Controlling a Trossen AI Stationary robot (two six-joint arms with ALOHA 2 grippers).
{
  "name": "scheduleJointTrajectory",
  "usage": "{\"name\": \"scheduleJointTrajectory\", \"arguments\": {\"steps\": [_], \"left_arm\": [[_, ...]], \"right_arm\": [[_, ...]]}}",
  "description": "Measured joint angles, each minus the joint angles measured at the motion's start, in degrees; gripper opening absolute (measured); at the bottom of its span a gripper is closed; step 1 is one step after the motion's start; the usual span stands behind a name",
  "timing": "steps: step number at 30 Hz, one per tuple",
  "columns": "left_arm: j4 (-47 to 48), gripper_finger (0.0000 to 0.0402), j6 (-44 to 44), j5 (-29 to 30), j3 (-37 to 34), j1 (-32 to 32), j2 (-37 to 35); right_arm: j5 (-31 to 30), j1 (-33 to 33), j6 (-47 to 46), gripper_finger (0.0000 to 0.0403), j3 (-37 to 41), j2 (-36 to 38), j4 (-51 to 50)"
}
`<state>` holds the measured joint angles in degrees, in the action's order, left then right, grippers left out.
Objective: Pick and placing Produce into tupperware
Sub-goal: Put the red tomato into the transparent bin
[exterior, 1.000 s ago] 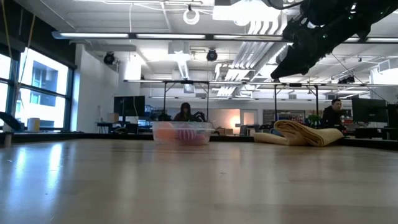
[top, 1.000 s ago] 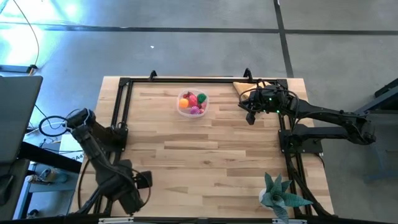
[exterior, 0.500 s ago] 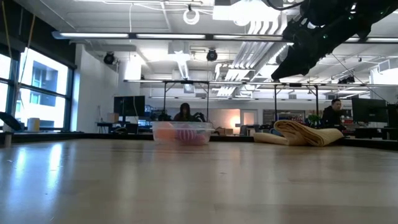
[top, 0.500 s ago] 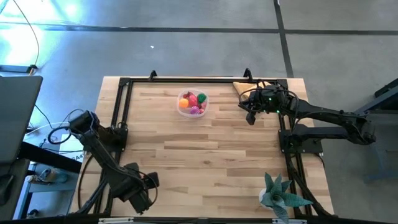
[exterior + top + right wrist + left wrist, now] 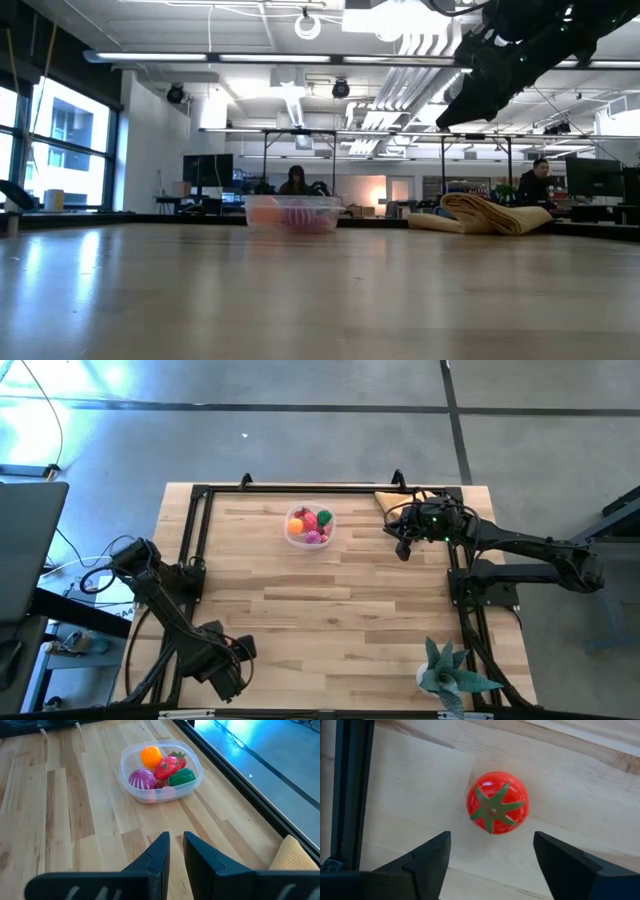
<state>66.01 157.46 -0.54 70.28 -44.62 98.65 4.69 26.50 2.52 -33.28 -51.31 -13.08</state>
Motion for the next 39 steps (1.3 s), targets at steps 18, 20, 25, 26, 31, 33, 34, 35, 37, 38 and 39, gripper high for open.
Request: {"name": "scheduleJointTrajectory", "arguments": {"steps": [18, 20, 25, 26, 31, 33, 34, 35, 37, 38, 39], "left_arm": [[-6.6, 0.0295, -1.9, 0.5, -8.1, 1.3, -0.5], [-7.1, 0.0296, -2.4, -0.1, -8.8, 1.5, -0.5], [-10.2, 0.0297, -2.7, -0.9, -11.0, 1.5, -0.5], [-10.8, 0.0298, -2.7, -1.0, -11.4, 1.5, -0.5], [-14.3, 0.0298, -2.7, -1.0, -13.4, 1.5, -0.5], [-15.3, 0.0298, -2.7, -1.0, -14.1, 1.5, -0.5], [-15.7, 0.0298, -2.6, -1.0, -14.3, 1.5, -0.5], [-15.7, 0.0298, -2.6, -1.1, -14.4, 1.5, -0.5], [-15.8, 0.0298, -2.6, -1.2, -14.5, 1.5, -0.5], [-15.9, 0.0298, -2.5, -1.2, -14.5, 1.5, -0.5], [-16.0, 0.0298, -2.6, -1.2, -14.5, 1.5, -0.5]], "right_arm": [[0.0, 0.0, 0.0, 0.0044, 0.0, 0.0, 0.0], [0.0, 0.0, 0.0, 0.0044, 0.0, 0.0, 0.0], [0.0, 0.0, 0.0, 0.0044, 0.0, 0.0, 0.0], [0.0, 0.0, 0.0, 0.0044, 0.0, 0.0, 0.0], [0.0, 0.0, 0.0, 0.0044, 0.0, 0.0, 0.0], [0.0, 0.0, 0.0, 0.0044, 0.0, 0.0, 0.0], [0.0, 0.0, 0.0, 0.0044, 0.0, 0.0, 0.0], [0.0, 0.0, 0.0, 0.0044, 0.0, 0.0, 0.0], [0.0, 0.0, 0.0, 0.0044, 0.0, 0.0, 0.0], [0.0, 0.0, 0.0, 0.0044, 0.0, 0.0, 0.0], [0.0, 0.0, 0.0, 0.0044, 0.0, 0.0, 0.0]]}}
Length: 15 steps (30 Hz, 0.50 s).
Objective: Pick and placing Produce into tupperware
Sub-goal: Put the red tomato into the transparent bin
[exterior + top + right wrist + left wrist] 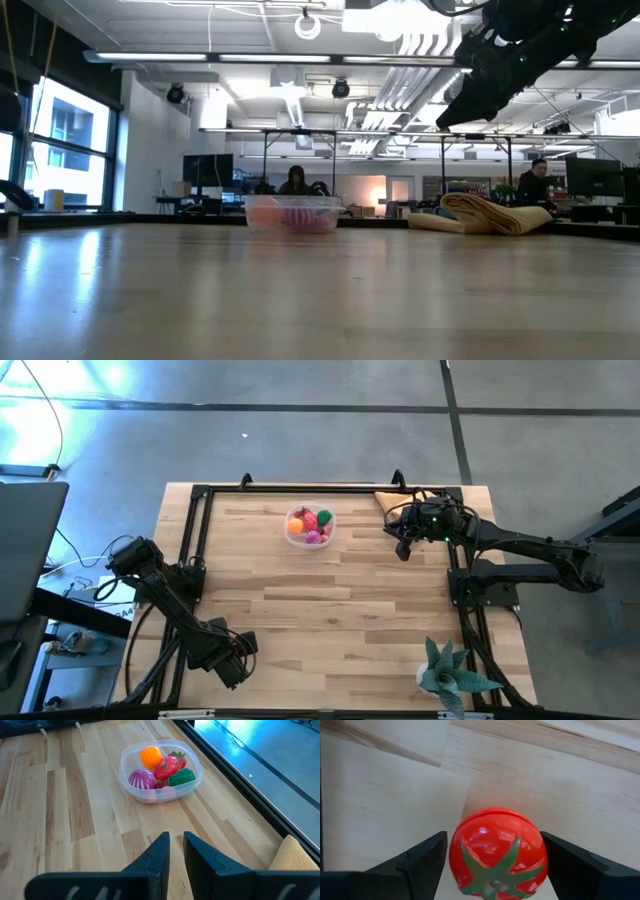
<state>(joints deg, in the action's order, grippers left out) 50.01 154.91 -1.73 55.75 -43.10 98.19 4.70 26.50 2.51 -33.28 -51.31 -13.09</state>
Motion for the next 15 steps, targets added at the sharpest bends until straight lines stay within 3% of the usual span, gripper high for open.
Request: {"name": "scheduleJointTrajectory", "arguments": {"steps": [6, 15], "left_arm": [[0.0, 0.0295, 0.4, -0.2, 0.0, 0.0, 0.0], [-0.2, 0.0252, 0.4, -0.2, 0.0, 0.0, 0.0]], "right_arm": [[0.0, 0.0, 0.0, 0.0044, 0.0, 0.0, 0.0], [0.0, 0.0, 0.0, 0.0044, 0.0, 0.0, 0.0]]}}
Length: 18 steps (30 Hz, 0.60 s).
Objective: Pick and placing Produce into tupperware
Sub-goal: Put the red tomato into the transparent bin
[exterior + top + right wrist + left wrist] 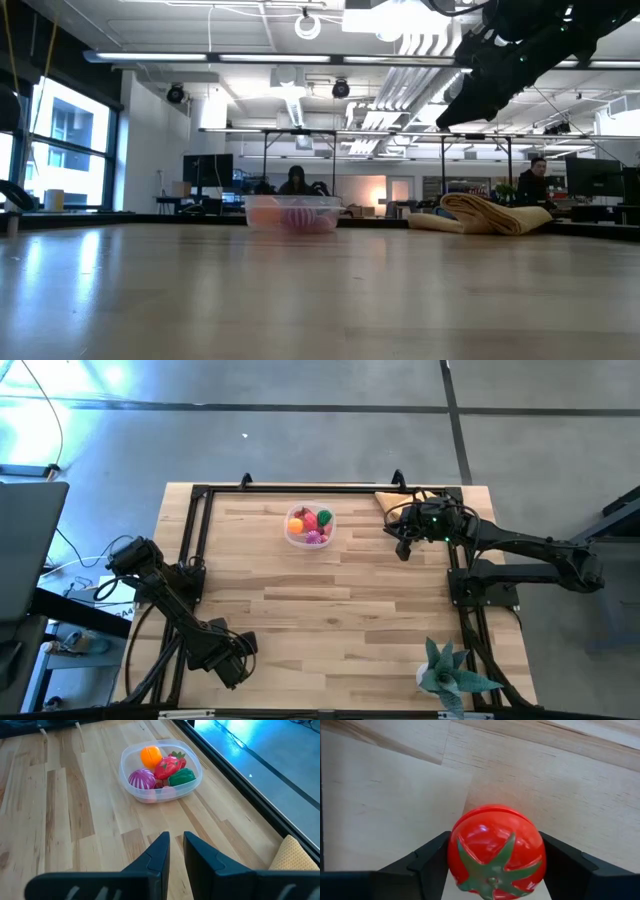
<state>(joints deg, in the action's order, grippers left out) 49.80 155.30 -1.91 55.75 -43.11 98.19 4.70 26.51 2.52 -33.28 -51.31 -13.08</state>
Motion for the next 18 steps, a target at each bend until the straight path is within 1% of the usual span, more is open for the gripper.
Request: {"name": "scheduleJointTrajectory", "arguments": {"steps": [7, 14, 18], "left_arm": [[0.0, 0.0262, 0.0, 0.0, 0.0, 0.0, 0.0], [0.1, 0.0248, -0.4, 0.1, 0.0, 0.0, 0.0], [0.2, 0.0254, -0.5, 0.7, 0.0, 0.0, 0.0]], "right_arm": [[0.0, 0.0, 0.0, 0.0044, 0.0, 0.0, 0.0], [0.0, 0.0, 0.0, 0.0044, 0.0, 0.0, 0.0], [0.0, 0.0, 0.0, 0.0044, 0.0, 0.0, 0.0]]}}
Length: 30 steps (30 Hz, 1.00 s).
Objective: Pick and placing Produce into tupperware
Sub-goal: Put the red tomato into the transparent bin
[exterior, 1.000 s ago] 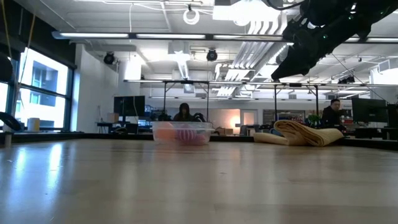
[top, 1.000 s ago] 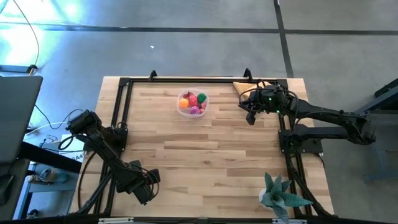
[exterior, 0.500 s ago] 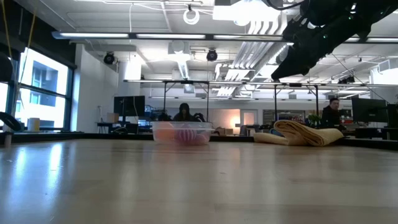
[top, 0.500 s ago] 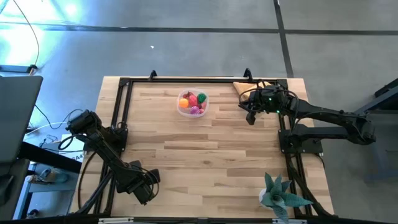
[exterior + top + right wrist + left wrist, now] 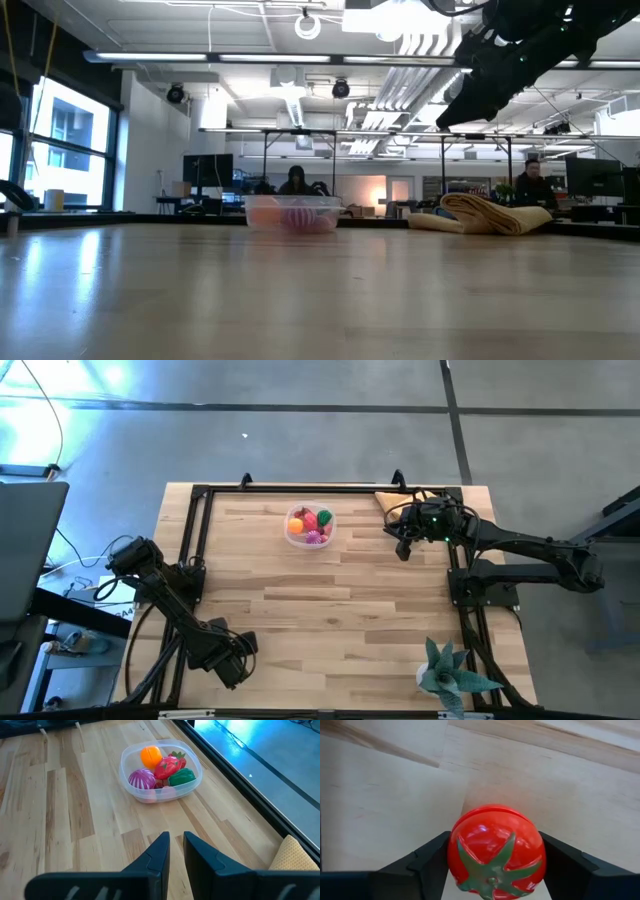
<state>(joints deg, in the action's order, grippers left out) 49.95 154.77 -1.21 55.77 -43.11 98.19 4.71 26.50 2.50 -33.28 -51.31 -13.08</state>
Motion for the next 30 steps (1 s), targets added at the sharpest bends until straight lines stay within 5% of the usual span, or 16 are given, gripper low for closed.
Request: {"name": "scheduleJointTrajectory", "arguments": {"steps": [19, 30], "left_arm": [[2.8, 0.0248, -4.8, 6.7, 0.0, 2.9, -9.4], [7.9, 0.0249, -38.7, 9.5, 2.2, 25.8, -17.5]], "right_arm": [[0.0, 0.0, 0.0, 0.0044, 0.0, 0.0, 0.0], [0.0, 0.0, 0.0, 0.0044, 0.0, 0.0, 0.0]]}}
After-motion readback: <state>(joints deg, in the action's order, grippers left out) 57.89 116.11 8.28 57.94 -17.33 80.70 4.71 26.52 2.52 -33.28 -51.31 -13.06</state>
